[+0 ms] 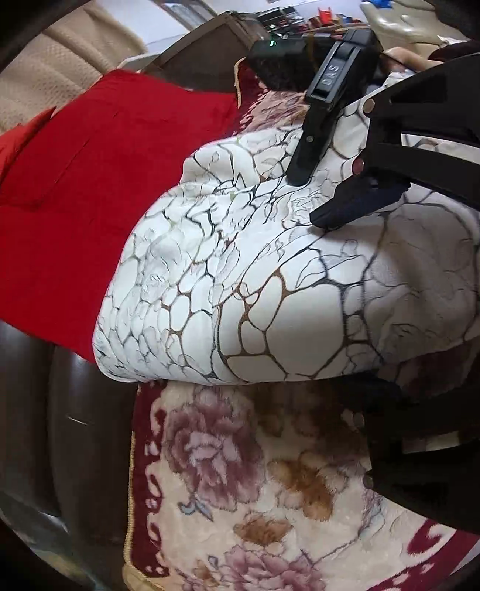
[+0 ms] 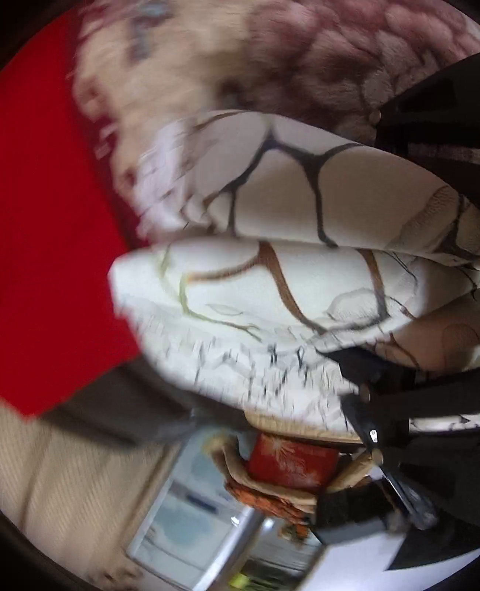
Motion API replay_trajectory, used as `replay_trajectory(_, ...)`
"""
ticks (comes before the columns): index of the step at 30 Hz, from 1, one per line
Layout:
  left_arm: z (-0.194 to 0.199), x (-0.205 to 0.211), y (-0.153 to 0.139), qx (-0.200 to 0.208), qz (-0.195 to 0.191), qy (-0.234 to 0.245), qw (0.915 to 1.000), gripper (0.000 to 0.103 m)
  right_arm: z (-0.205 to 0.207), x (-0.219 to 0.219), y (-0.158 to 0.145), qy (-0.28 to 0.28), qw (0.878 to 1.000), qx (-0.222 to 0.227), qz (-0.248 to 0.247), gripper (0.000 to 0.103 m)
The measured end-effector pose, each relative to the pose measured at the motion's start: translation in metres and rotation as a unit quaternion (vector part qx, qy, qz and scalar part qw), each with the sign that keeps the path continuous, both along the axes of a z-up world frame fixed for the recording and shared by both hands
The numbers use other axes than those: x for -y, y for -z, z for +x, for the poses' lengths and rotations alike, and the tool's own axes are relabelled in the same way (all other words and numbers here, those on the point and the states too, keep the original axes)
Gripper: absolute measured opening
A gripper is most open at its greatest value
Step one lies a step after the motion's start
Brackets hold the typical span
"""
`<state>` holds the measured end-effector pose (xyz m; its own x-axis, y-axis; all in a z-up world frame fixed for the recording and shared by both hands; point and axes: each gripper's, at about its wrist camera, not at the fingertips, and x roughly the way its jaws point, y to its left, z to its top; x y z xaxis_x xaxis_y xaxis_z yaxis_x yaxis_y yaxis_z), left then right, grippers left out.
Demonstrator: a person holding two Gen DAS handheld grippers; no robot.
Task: Fold large clothes
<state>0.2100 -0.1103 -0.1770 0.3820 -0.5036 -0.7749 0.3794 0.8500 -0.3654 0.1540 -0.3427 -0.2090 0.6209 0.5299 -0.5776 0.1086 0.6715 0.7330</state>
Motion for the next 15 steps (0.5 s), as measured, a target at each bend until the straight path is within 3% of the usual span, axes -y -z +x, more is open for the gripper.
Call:
replay_trajectory(2, -0.007, -0.004, -0.004, 0.018, 0.014, 0.001, 0.9997, 0.076, -0.005, 0.006, -0.001, 0.010, 1.000, 0.001, 0.001, 0.071)
replay_trajectory(6, -0.026, -0.014, -0.017, 0.050, 0.034, -0.007, 0.9982, 0.076, -0.032, 0.013, -0.009, 0.027, 0.998, 0.015, -0.048, 0.076)
replay_trajectory(9, -0.040, -0.023, -0.034, 0.092, 0.074, -0.025, 0.9927, 0.077, -0.061, 0.014, -0.027, 0.045, 0.994, 0.030, -0.094, 0.076)
replay_trajectory(11, -0.057, -0.027, -0.045, 0.126, 0.105, -0.048, 0.9854, 0.080, -0.083, 0.005, -0.052, 0.063, 0.981, 0.058, -0.174, 0.076)
replay_trajectory(12, -0.066, -0.030, -0.051, 0.143, 0.117, -0.057, 0.9812, 0.083, -0.098, -0.004, -0.068, 0.075, 0.967, 0.081, -0.230, 0.076)
replay_trajectory(15, -0.093, -0.040, -0.070, 0.184, 0.136, -0.076, 0.9705, 0.085, -0.137, -0.023, -0.093, 0.083, 0.948, 0.129, -0.280, 0.076)
